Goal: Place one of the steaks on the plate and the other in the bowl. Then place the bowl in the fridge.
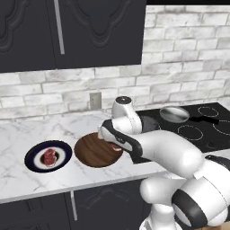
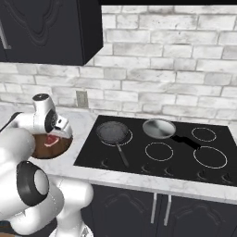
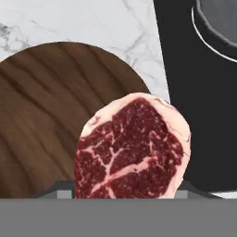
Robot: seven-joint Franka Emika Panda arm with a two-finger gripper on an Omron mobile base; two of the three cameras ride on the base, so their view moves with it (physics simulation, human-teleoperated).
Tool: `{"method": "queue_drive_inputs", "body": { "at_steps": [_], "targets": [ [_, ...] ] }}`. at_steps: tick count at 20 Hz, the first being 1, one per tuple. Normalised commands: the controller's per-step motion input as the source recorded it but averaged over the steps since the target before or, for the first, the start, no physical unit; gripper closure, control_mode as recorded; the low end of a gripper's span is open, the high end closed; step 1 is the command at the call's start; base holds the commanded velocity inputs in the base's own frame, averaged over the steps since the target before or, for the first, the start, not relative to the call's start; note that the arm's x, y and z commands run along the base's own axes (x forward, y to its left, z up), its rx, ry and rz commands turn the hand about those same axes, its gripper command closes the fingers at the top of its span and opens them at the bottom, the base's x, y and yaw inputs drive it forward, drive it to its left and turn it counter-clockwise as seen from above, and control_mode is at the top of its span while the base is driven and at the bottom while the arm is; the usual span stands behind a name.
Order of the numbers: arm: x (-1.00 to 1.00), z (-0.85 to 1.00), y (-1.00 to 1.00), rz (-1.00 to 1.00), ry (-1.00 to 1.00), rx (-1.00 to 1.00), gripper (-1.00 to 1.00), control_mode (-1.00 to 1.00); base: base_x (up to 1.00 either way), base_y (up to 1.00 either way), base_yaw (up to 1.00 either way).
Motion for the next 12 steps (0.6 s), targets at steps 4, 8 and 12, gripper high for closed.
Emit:
{"method": "queue_drive_inputs", "body": {
  "at_steps": [4,8,12],
  "targets": [
    [0.0,-0.04,0.38,0.38,0.09,-0.11,1.0,-1.0,0.0,0.0,0.0],
    [0.0,-0.07,0.37,0.27,0.0,-0.27,1.0,-1.0,0.0,0.0,0.0],
    [0.0,-0.24,0.28,0.12,0.01,0.0,1.0,-1.0,0.0,0.0,0.0]
  ]
}}
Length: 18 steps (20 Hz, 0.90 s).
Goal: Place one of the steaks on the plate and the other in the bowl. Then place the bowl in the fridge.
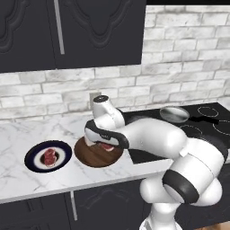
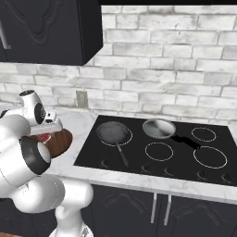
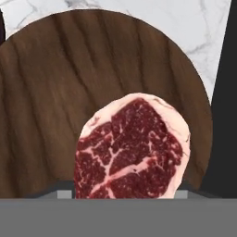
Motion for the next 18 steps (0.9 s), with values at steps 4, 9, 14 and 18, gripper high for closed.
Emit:
{"method": "queue_drive_inputs", "body": {
  "at_steps": [4,9,14,18],
  "targets": [
    [0.0,-0.37,0.02,0.0,0.0,0.17,1.0,-1.0,0.0,0.0,0.0],
    [0.0,-0.51,0.01,0.01,-0.06,0.01,1.0,-1.0,0.0,0.0,0.0],
    [0.0,-0.33,0.06,0.02,0.0,0.0,1.0,-1.0,0.0,0.0,0.0],
    [0.05,-0.15,0.02,0.01,0.0,0.0,1.0,-1.0,0.0,0.0,0.0]
  ]
}}
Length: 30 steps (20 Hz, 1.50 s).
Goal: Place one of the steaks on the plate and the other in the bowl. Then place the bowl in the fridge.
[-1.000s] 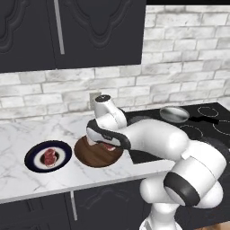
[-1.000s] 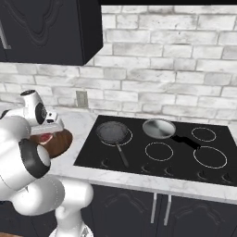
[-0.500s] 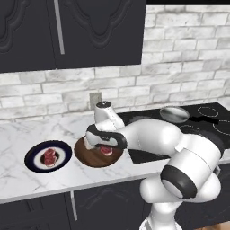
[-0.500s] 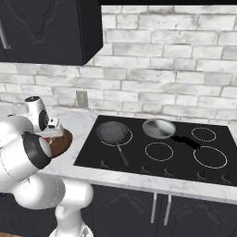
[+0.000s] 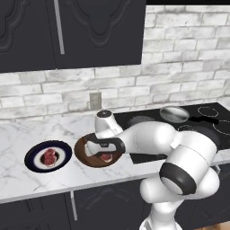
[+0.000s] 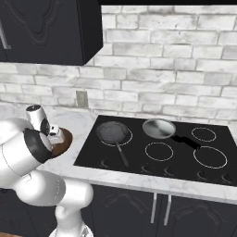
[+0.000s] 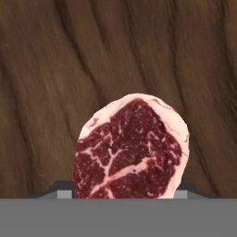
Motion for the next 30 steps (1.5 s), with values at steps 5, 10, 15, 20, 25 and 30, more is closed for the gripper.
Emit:
{"method": "queue_drive_inputs", "body": {
  "at_steps": [5,10,15,20,25,30],
  "targets": [
    [0.0,0.0,0.01,0.0,0.0,0.0,-1.0,-1.0,0.0,0.0,0.0],
    [0.0,0.1,0.0,0.0,0.02,0.0,-1.0,-1.0,0.0,0.0,0.0],
    [-0.03,0.34,-0.06,0.0,0.0,0.0,-1.0,-1.0,0.0,0.0,0.0],
    [-0.45,0.51,-0.38,-0.04,-0.03,0.0,-1.0,-1.0,0.0,0.0,0.0],
    [-0.69,0.42,-0.8,-0.1,-0.02,0.0,-1.0,-1.0,0.0,0.0,0.0],
    [-0.47,0.26,-1.0,-0.04,-0.04,0.0,-1.0,-1.0,0.0,0.0,0.0]
  ]
}}
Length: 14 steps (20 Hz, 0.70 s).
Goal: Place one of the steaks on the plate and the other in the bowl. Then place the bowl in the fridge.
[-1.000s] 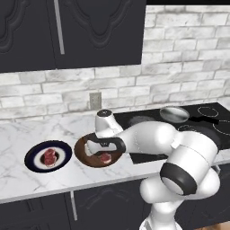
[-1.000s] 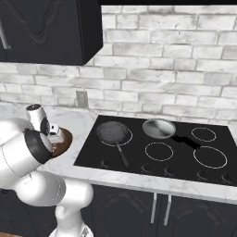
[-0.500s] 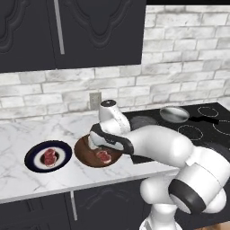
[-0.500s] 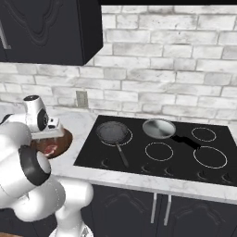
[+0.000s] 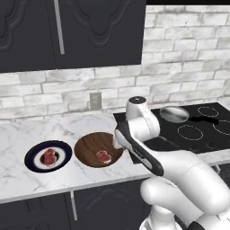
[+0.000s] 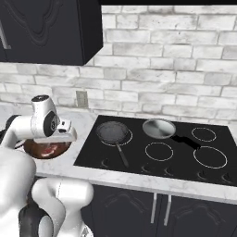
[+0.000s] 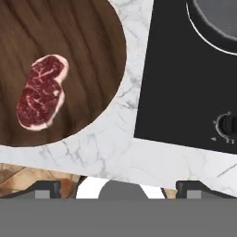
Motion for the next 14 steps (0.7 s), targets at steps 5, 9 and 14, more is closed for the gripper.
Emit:
{"method": "queue_drive_inputs", "body": {
  "at_steps": [5,9,14],
  "targets": [
    [-0.54,0.23,-1.0,-0.19,-0.01,0.0,-1.0,-1.0,0.0,0.0,0.0],
    [-0.04,0.03,-0.52,-0.09,0.0,0.01,-1.0,-1.0,0.0,0.0,0.0],
    [-0.05,-0.01,0.0,-0.04,0.0,0.0,-1.0,-1.0,0.0,0.0,0.0]
  ]
}}
